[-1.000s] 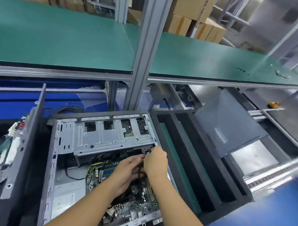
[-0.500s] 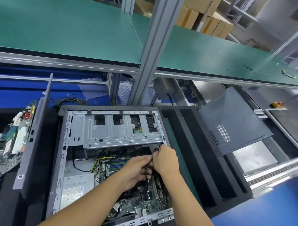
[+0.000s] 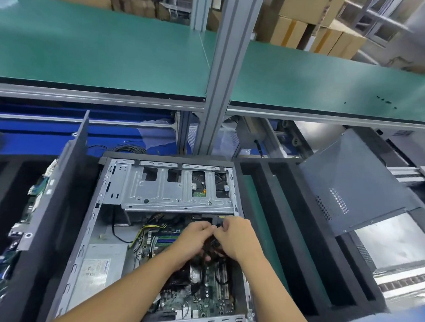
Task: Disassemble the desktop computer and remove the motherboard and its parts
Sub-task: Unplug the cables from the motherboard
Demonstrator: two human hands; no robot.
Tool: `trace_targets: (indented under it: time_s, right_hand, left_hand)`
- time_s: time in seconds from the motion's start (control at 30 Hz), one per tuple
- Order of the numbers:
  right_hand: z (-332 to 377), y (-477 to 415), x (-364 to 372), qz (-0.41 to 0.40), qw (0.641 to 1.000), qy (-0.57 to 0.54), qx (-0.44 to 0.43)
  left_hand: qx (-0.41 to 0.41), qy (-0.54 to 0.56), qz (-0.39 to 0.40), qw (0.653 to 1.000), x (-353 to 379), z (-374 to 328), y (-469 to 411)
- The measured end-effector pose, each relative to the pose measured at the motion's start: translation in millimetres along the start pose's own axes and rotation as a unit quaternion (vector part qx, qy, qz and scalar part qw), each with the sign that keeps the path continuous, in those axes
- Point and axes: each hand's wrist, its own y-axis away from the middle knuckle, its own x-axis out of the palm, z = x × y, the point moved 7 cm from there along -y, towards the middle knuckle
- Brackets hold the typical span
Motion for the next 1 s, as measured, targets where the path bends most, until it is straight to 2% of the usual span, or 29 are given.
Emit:
trace_targets:
  time_s: [0.1,0.23,0.3,0.37,0.43,0.5,0.63,0.7,0.77,0.8,0.83,0.93,1.0]
  right_hand:
    - [-3,7,8,-0.019,0.998,-0.041,-0.05]
    - [-24,22,2,-0.138,0.962,-0.224,-0.075]
    - [-26,28,4,-0.132,0.939,-0.298,-0.105]
    - [-26,29,3,-0.107,0.907,-0.391,-0.115]
    - [-32,25,-1,-0.092,0.854,-0.503,-0.098]
    - [-38,23,-5,-0.062,0.8,-0.589,-0.093]
    - [-35,29,3,0.053,0.766,-0.631,-0.109]
    - [-27,35,8,0.128,0.716,-0.676,-0.122]
    - [-16,42,11,0.217,0.672,-0.696,-0.129]
    - [-10,46,13,0.269,0.668,-0.681,-0.131]
    - [-6,51,17,0.317,0.685,-0.643,-0.134]
    - [-3,59,33,0.387,0.794,-0.453,-0.122]
    - [-4,52,41,0.353,0.849,-0.387,-0.072]
  left_hand:
    - [0.038,-0.104,-0.046,0.993,1,-9,-2]
    - [0.044,-0.048,-0.029,0.997,5,-7,1]
    - [0.037,-0.053,-0.011,0.998,6,-2,4]
    - [0.06,-0.134,-0.023,0.989,0,-3,5]
    - [0.074,-0.214,-0.049,0.973,-12,-8,6]
    - [0.068,-0.219,-0.044,0.972,-20,-13,10]
    - [0.007,-0.173,0.051,0.984,-20,-14,28]
    - [-0.018,-0.161,0.099,0.982,-18,-9,41]
    - [-0.022,-0.22,0.155,0.963,-13,-6,53]
    - [-0.028,-0.259,0.178,0.949,-11,-3,59]
    - [-0.041,-0.297,0.197,0.934,-11,1,62]
    - [-0.088,-0.376,0.232,0.892,-20,16,71]
    - [-0.113,-0.364,0.188,0.905,-36,20,73]
